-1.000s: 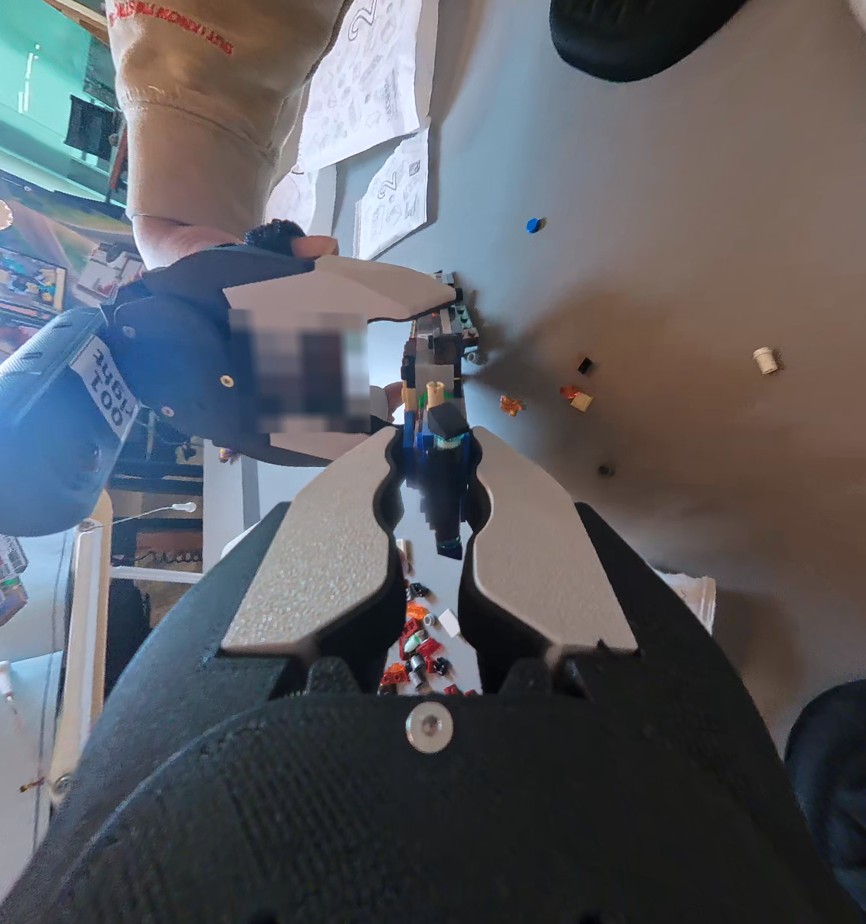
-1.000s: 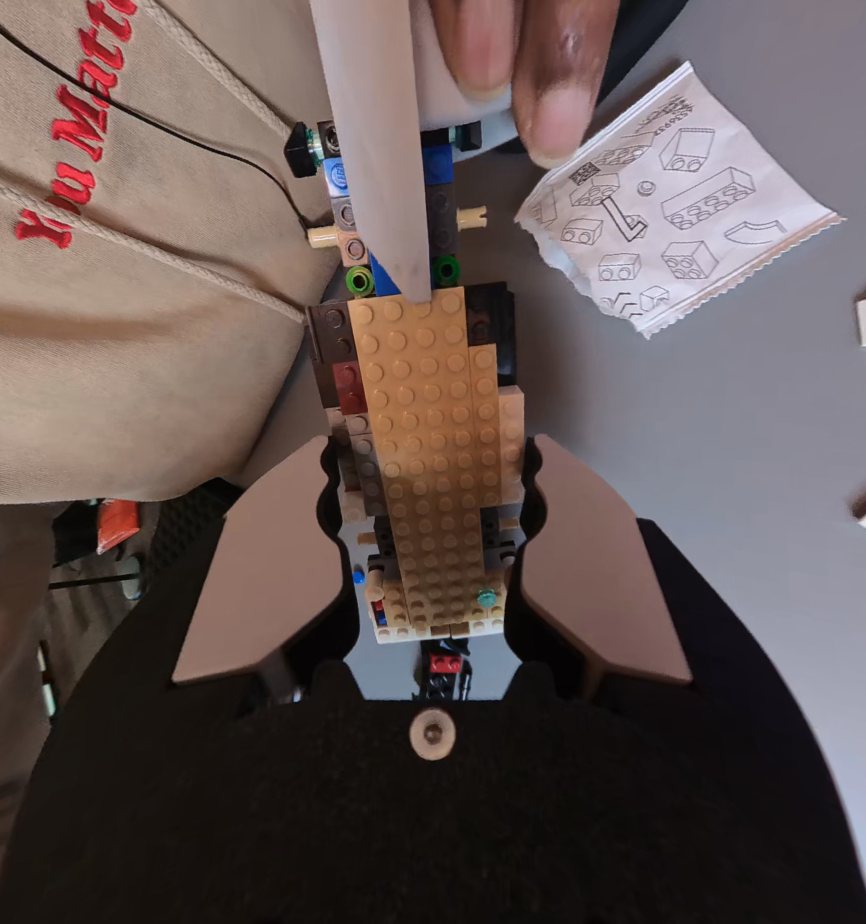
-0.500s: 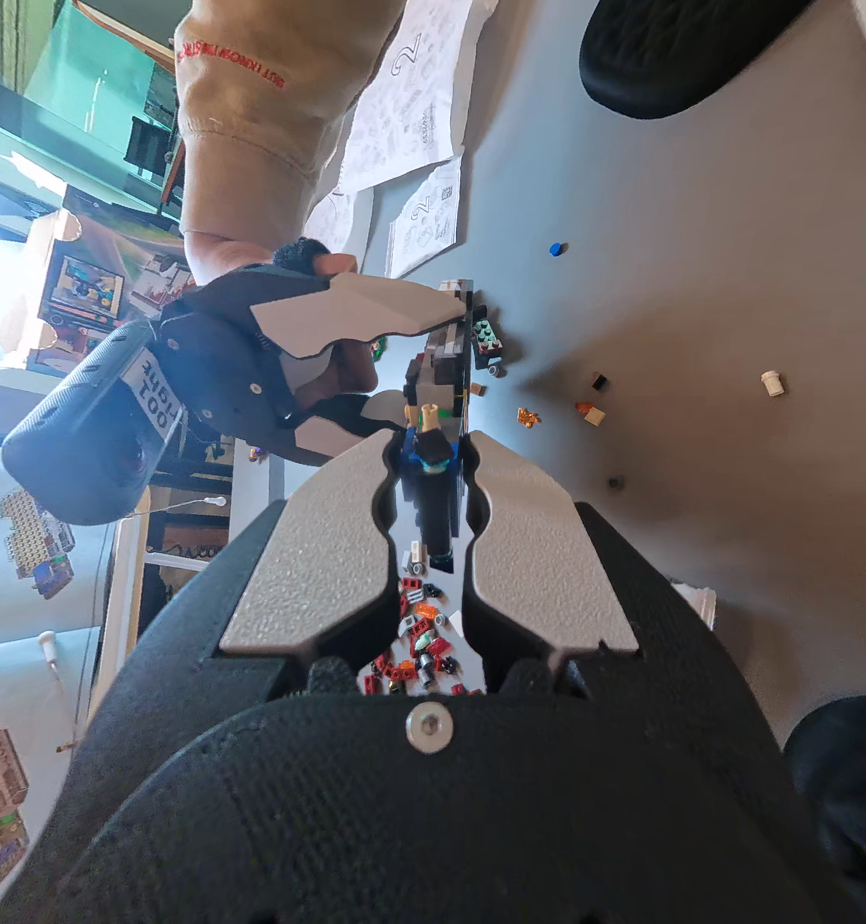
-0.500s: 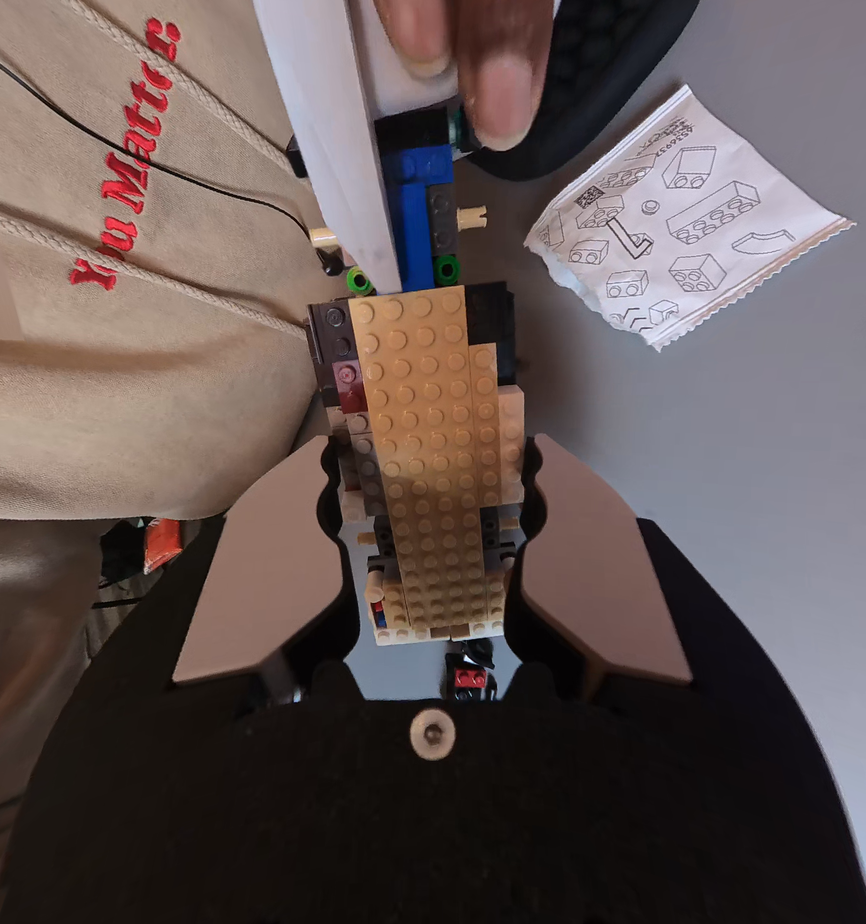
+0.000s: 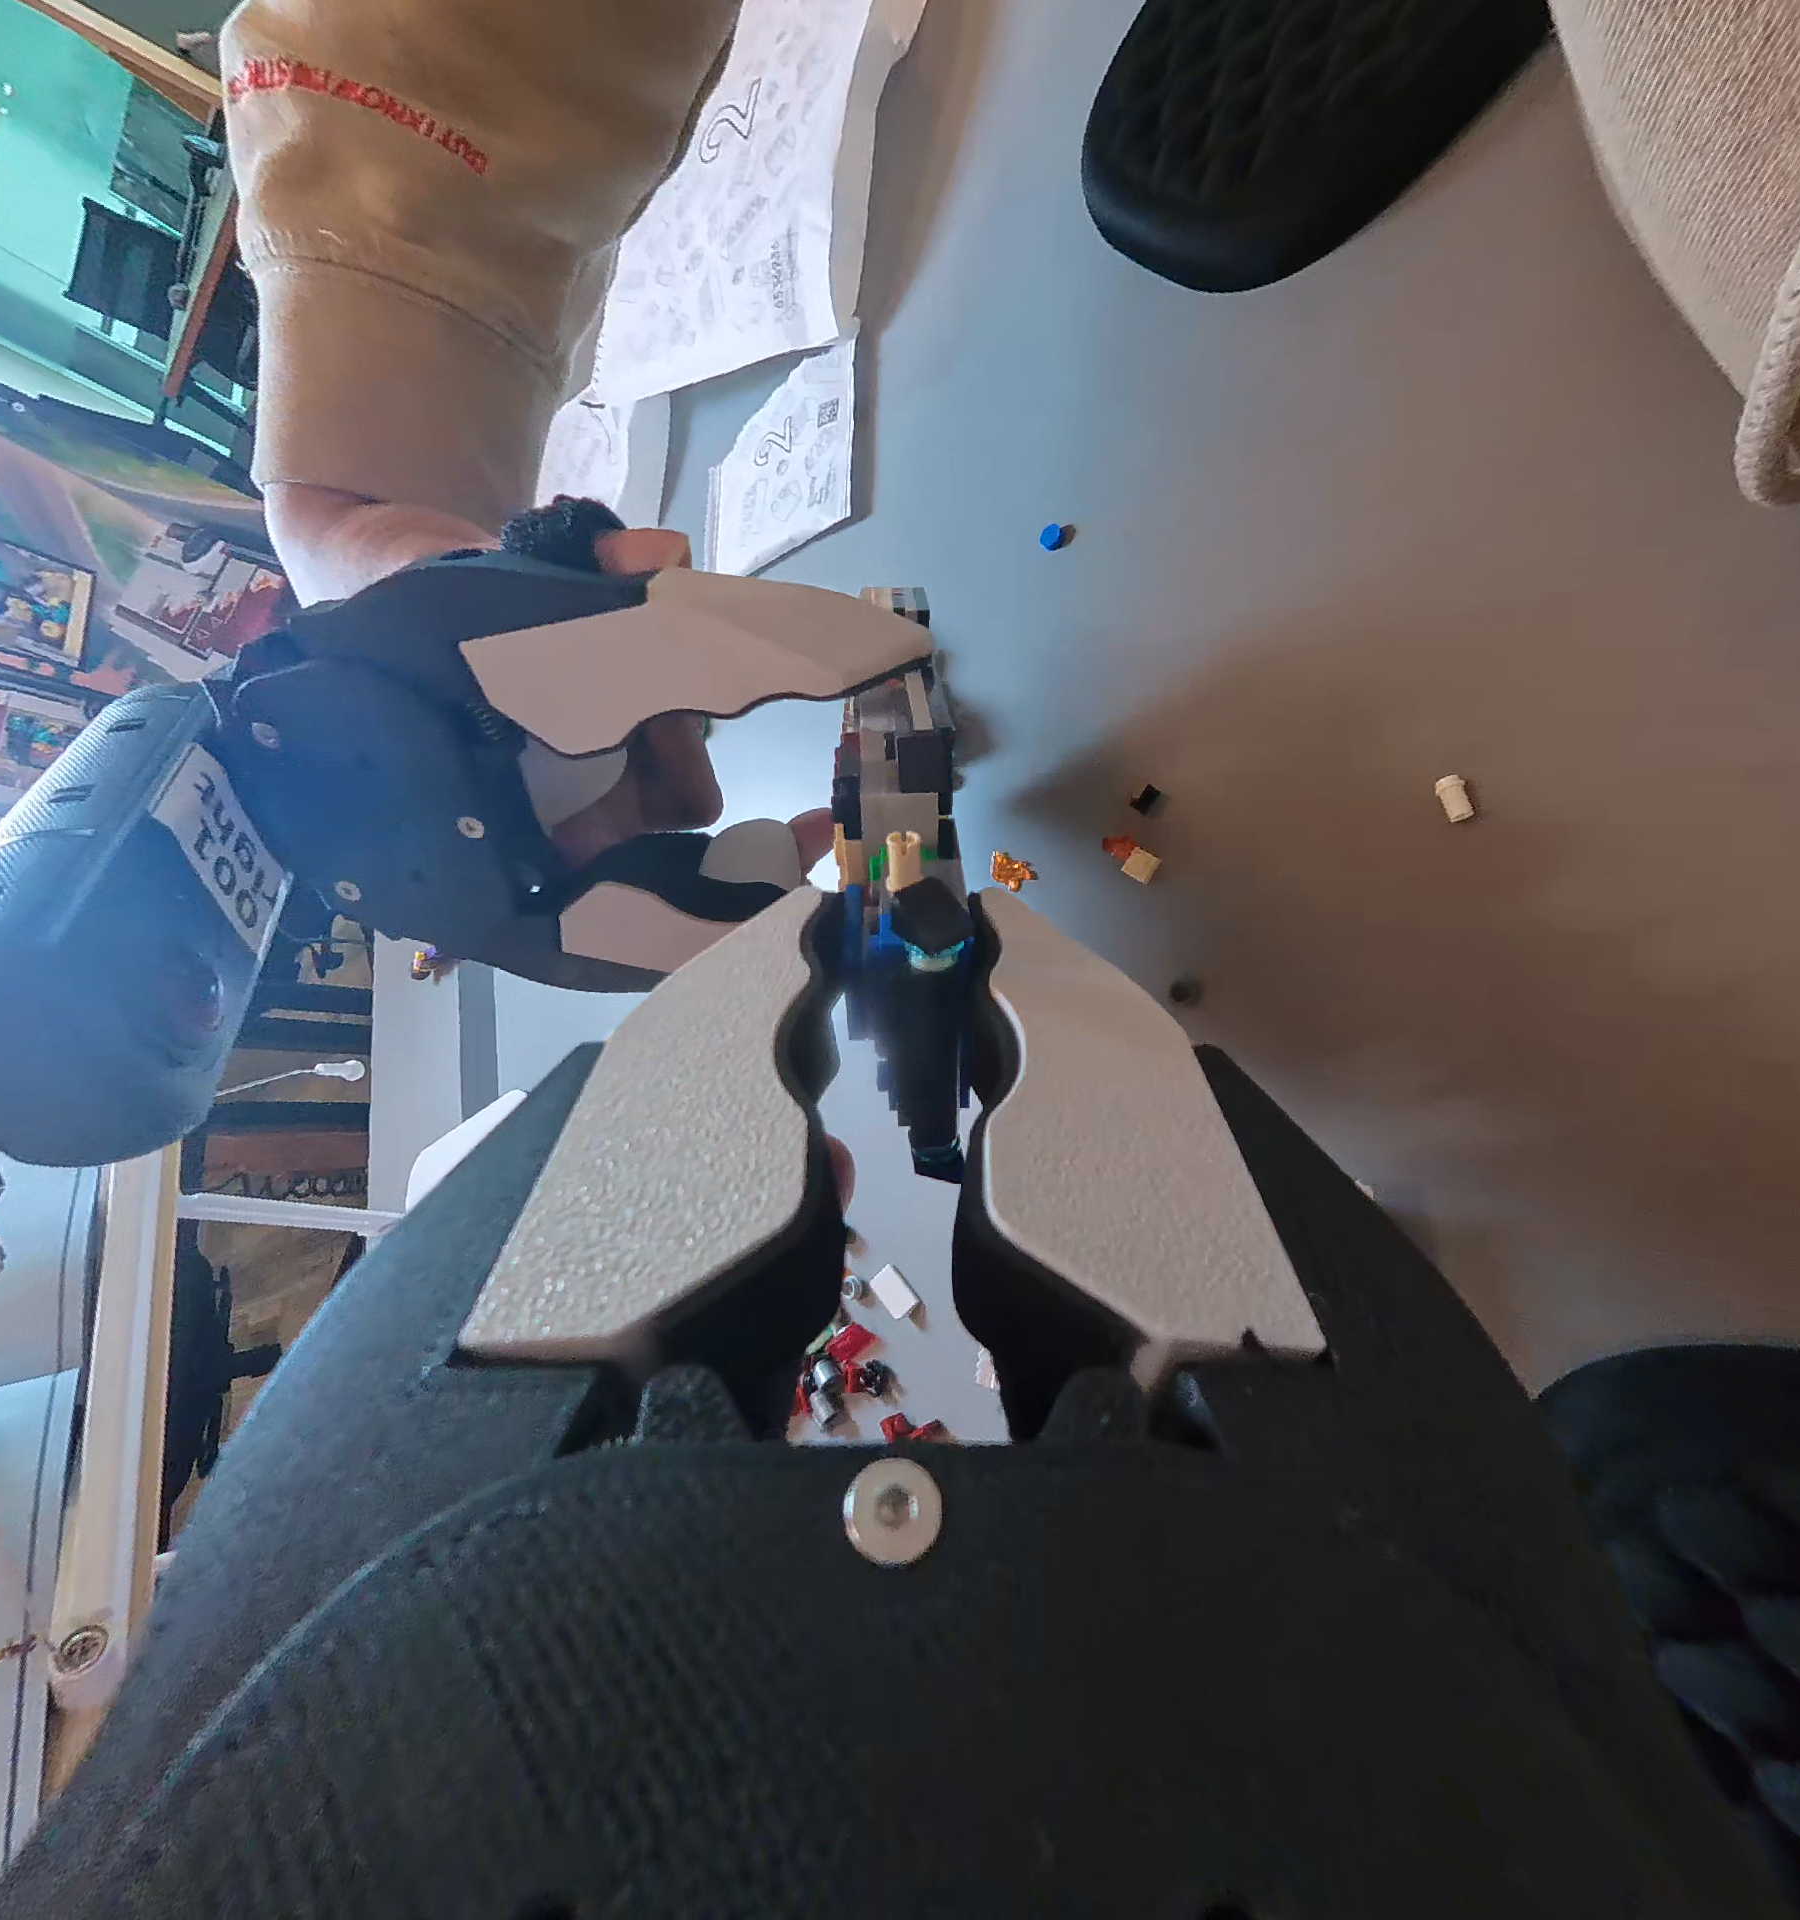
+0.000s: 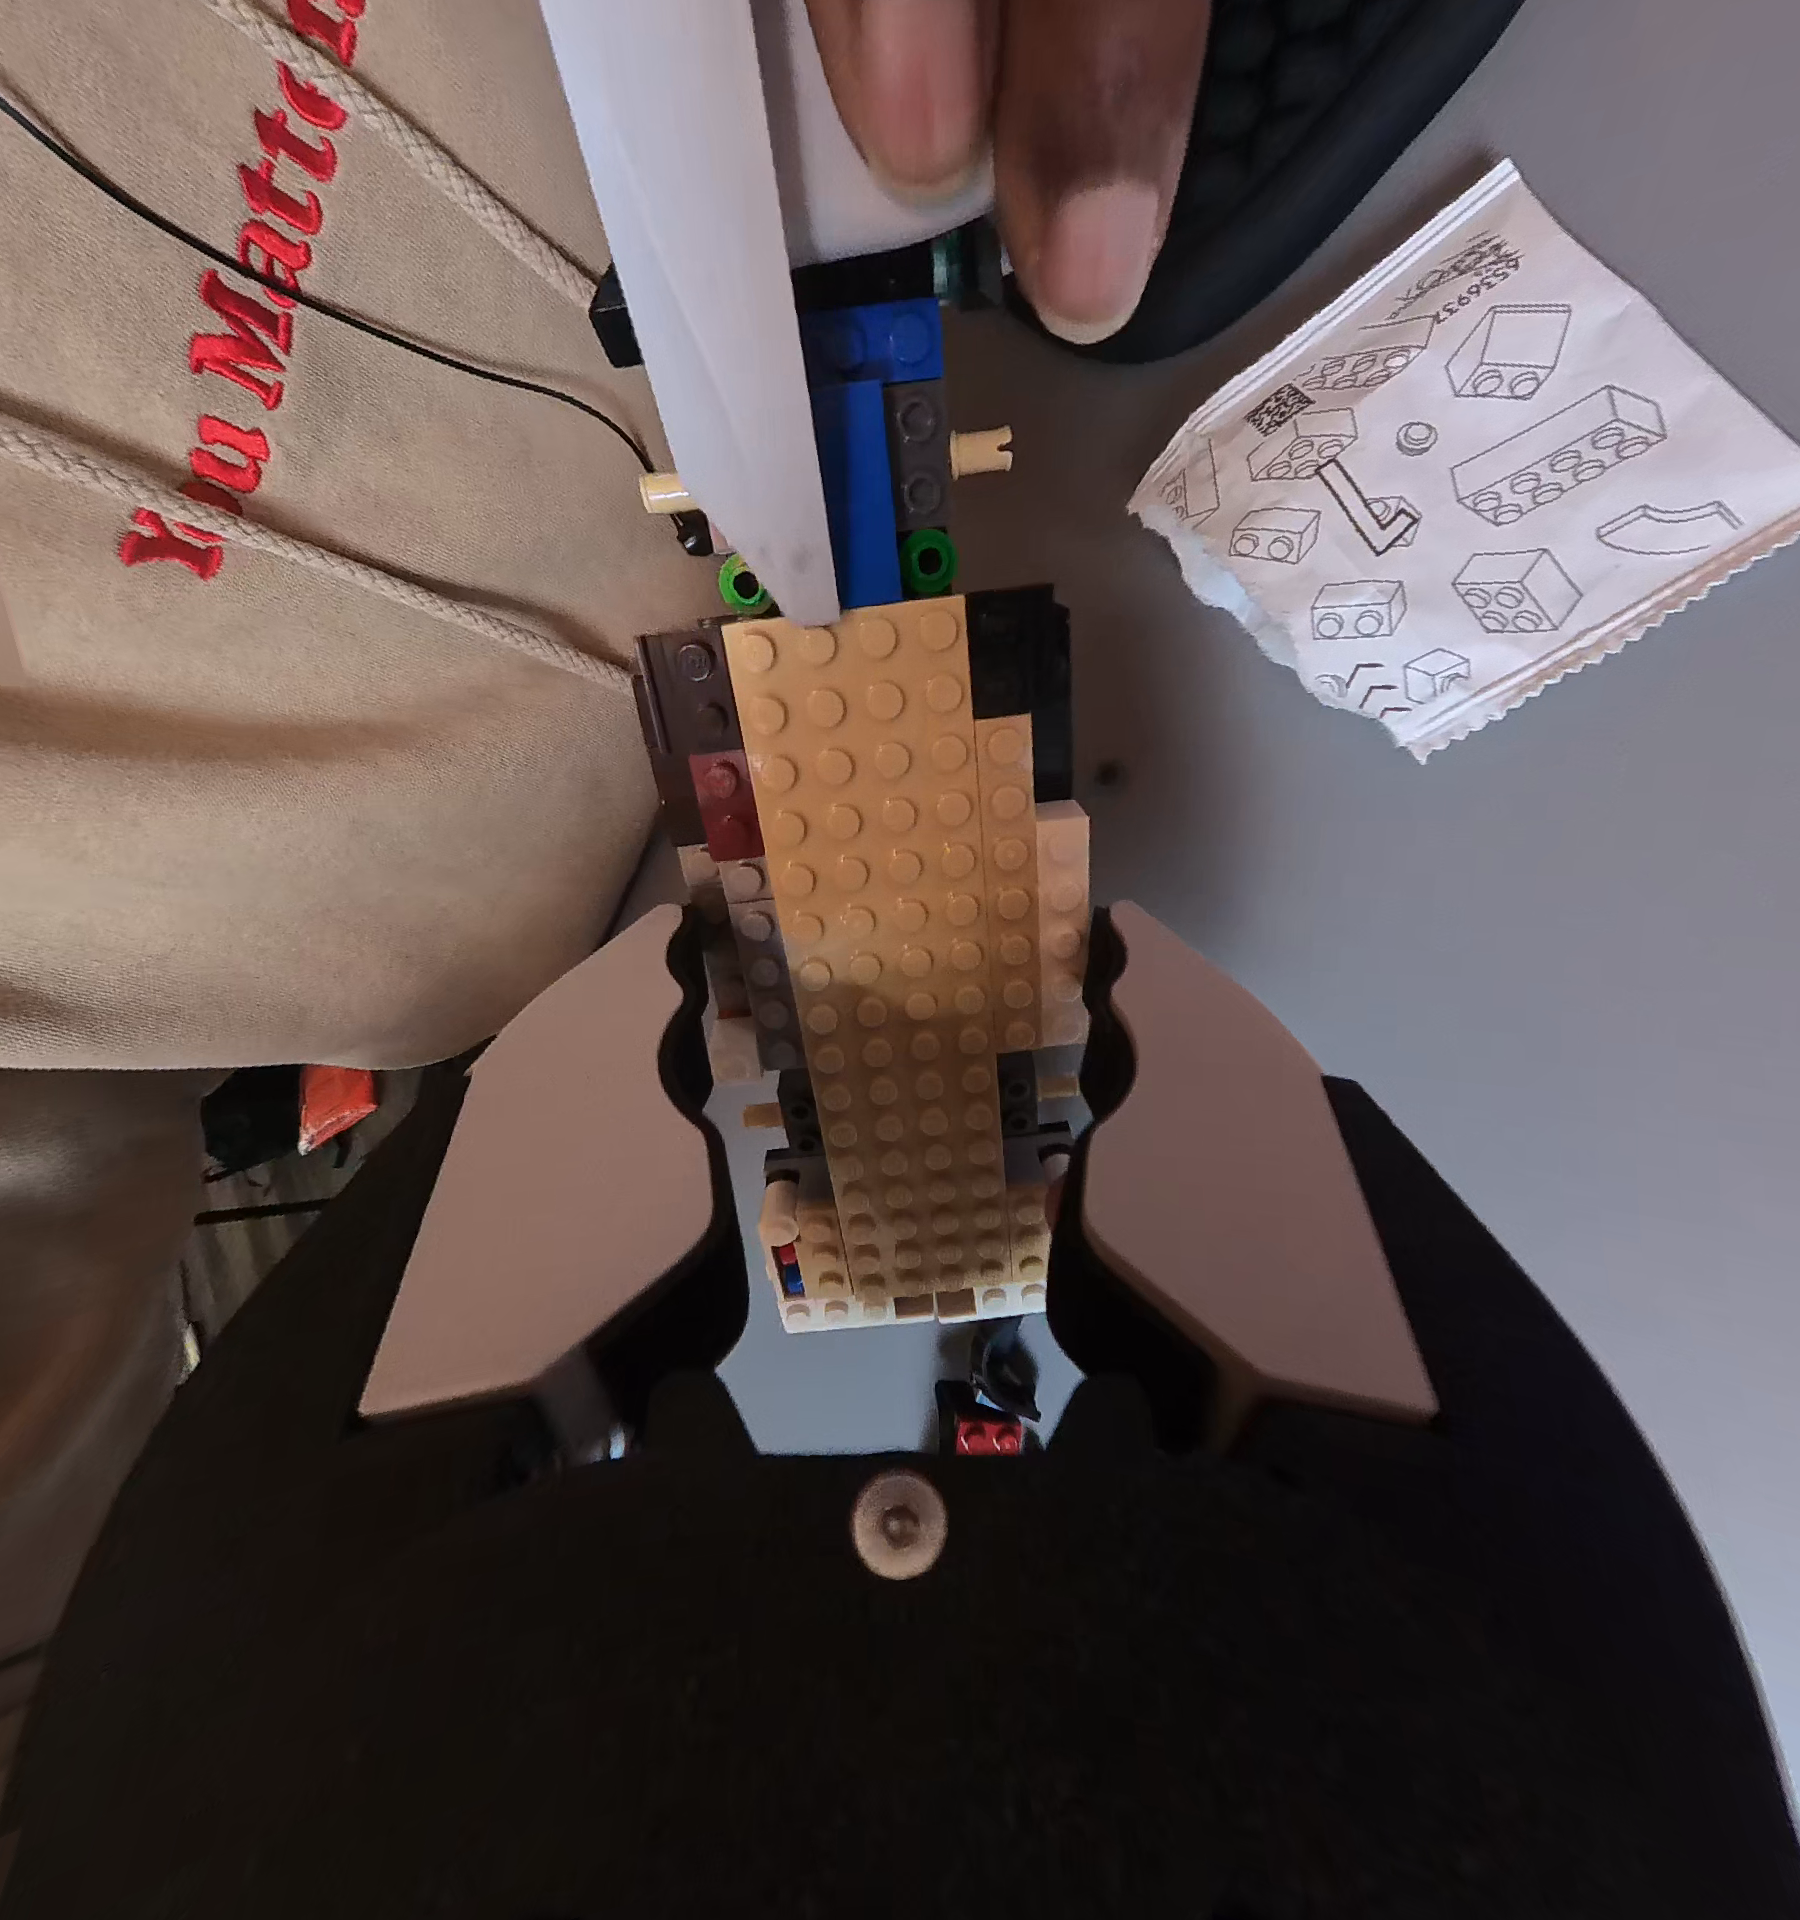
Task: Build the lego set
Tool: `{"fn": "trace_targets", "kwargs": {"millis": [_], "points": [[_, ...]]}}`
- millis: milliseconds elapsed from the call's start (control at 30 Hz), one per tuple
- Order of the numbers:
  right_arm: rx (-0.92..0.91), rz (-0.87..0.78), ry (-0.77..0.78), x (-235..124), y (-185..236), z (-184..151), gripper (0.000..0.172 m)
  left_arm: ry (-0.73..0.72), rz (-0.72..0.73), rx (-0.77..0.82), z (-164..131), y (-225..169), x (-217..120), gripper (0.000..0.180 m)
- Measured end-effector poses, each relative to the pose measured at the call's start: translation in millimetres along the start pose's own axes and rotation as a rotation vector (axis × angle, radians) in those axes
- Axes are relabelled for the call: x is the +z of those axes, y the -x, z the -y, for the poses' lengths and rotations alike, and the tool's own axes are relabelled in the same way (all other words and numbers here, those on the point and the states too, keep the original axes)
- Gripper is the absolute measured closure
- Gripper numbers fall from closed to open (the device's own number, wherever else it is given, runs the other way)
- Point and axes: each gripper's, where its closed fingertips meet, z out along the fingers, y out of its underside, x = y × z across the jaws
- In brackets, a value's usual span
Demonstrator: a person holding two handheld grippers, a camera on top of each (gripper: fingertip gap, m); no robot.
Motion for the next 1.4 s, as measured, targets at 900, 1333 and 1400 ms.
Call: {"fn": "trace_targets", "kwargs": {"millis": [900, 1333, 1400], "points": [[0.013, -0.121, -0.020, -25.0, -0.9, 8.0, 0.101, -0.061, 0.198, -0.079, -2.7, 19.7, -7.3, 0.148], [-0.002, -0.648, 0.300, -84.9, -79.3, -45.5, 0.101, -0.366, 0.430, -0.814, -59.1, 47.9, -43.4, 0.133], [-0.024, -0.674, 0.378, -76.1, -91.3, -58.9, 0.101, -0.363, 0.434, -0.834, -65.3, 46.6, -42.9, 0.135]]}}
